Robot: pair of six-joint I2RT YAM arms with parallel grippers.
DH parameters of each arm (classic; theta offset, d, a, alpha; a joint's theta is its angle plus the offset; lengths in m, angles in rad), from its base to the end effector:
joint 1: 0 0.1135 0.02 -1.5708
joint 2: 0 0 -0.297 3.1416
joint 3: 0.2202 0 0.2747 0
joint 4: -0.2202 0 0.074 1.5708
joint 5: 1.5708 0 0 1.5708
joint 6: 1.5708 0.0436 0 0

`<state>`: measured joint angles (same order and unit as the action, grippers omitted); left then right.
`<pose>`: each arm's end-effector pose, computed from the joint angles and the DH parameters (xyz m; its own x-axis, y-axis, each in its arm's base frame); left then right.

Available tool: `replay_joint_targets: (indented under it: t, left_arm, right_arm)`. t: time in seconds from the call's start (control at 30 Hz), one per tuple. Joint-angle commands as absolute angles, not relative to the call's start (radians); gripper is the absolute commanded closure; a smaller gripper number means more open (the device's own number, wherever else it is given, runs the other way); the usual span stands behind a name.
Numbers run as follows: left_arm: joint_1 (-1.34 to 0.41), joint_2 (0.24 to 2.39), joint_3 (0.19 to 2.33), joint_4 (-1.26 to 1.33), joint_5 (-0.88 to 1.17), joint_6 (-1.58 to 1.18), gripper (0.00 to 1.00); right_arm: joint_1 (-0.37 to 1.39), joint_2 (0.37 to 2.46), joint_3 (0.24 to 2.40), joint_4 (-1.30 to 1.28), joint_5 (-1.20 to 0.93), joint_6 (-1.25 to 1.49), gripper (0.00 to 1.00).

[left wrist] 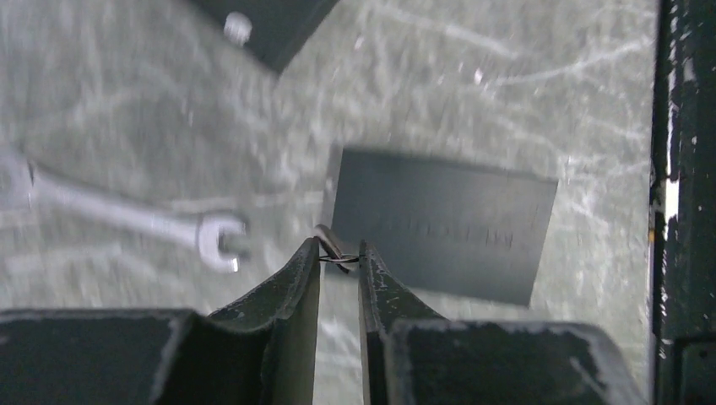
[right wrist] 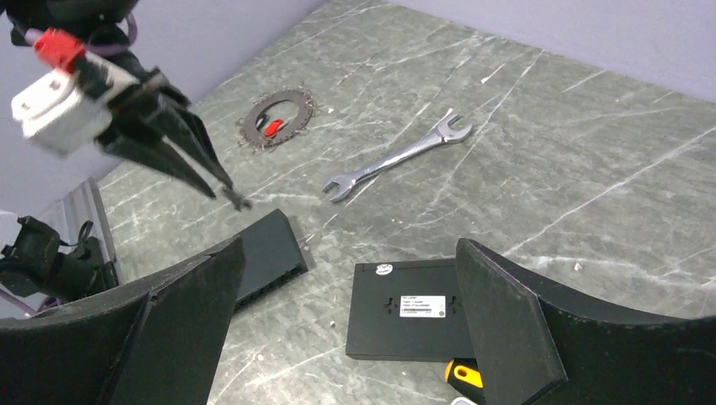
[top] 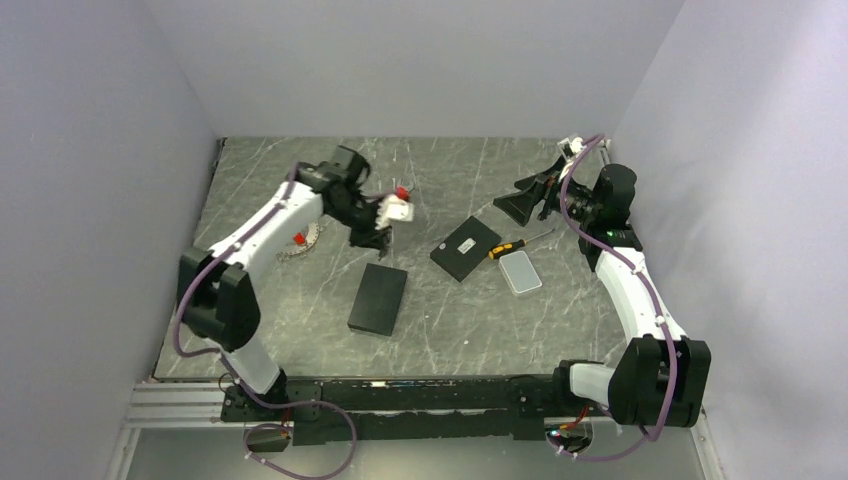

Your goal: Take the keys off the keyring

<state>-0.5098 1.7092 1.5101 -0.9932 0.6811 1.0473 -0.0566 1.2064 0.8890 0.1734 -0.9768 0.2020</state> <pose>0.3143 -0.2072 0.3132 0.0988 0.7156 -0.6915 0.9935 -0.1105 0.0275 0.2865 0.0200 0.3502 -0.2983 0.1294 -0.9457 -0.7424 0.5912 0.3151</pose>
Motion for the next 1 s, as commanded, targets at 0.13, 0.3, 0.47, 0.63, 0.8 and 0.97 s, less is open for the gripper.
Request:
replay_joint_targets:
  t: [0.13,0.3,0.47,0.63,0.8,0.97]
  left_arm:
    - [-0.263,1.529,1.288,-1.102,0.705,1.093,0.85]
    - [-0.177,1.467,1.143,-1.105,0.672,1.137,0.84]
    - [-0.165,1.482,1.058,-1.054,0.614,1.123,0.81]
    - [-0.166,1.525,1.001,-1.006,0.578,1.124,0.8]
    - [-0.166,1.535,0.97,-1.009,0.56,1.142,0.72]
    - [-0.166,1.527,0.979,-1.008,0.58,1.102,0.44]
  right_arm:
    - [-0.057,1.2,0.89,0.215,-1.003,0.205,0.0]
    - [-0.057,1.201,0.888,0.223,-1.008,0.212,0.0]
    - [-0.058,1.2,0.887,0.226,-1.017,0.211,0.0]
    - [-0.057,1.197,0.888,0.208,-1.011,0.193,0.0]
    - [-0.058,1.205,0.89,0.21,-1.015,0.195,0.0]
    - [-0.057,1.21,0.889,0.212,-1.017,0.199,0.0]
